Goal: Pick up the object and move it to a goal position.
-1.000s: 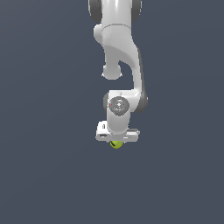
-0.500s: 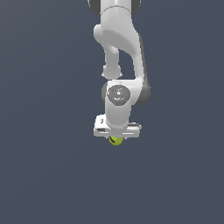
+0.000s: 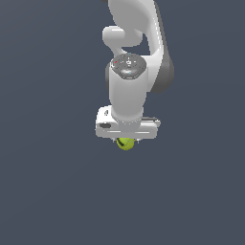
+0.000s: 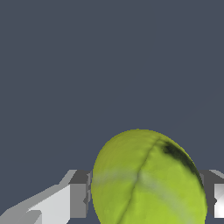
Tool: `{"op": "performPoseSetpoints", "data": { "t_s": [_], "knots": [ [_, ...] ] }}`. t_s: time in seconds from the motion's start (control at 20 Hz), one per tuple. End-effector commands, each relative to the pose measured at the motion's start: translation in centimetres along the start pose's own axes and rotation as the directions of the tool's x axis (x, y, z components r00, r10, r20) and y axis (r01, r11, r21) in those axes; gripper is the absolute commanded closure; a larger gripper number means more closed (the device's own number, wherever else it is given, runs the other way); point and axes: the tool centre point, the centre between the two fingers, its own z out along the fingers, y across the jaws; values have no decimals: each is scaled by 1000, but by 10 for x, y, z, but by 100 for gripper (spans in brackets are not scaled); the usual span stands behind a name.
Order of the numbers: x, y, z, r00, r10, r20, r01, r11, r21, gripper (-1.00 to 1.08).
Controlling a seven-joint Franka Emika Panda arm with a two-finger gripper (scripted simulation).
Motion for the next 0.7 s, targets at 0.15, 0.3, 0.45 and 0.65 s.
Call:
{"op": "performPoseSetpoints", "data": {
  "t_s": [0.15,0.3,0.45,0.65],
  "knots": [
    [6,4,-65,1000,0,-1,0,1000,0,108],
    [9,6,-97,1000,0,-1,0,1000,0,108],
    [12,8,-128,1000,0,-1,0,1000,0,108],
    [16,10,-163,1000,0,-1,0,1000,0,108]
  ]
}}
